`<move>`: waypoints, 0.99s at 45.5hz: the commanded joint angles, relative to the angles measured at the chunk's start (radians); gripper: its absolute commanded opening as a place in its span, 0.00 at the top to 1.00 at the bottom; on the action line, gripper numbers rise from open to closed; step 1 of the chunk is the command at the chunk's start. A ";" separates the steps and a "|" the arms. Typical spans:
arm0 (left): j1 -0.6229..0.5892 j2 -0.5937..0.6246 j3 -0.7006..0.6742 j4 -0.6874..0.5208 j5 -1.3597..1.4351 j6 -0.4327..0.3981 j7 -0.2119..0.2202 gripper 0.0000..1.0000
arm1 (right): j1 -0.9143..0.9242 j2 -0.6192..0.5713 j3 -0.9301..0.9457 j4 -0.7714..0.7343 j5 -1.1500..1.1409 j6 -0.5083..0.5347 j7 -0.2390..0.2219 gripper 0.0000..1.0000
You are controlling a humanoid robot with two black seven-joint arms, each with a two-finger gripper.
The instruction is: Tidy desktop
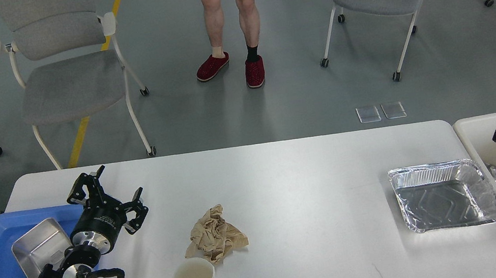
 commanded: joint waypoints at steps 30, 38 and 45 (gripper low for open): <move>0.031 0.009 0.035 -0.002 0.003 0.016 -0.002 0.03 | -0.151 0.667 0.002 -0.832 -0.354 -0.104 0.085 0.00; 0.034 0.010 0.035 -0.002 0.003 0.016 -0.002 0.03 | -0.154 0.783 0.002 -0.966 -0.356 -0.106 0.159 0.00; 0.036 0.012 0.035 -0.002 0.003 0.016 -0.002 0.03 | -0.154 0.840 0.002 -1.009 -0.356 -0.107 0.162 0.00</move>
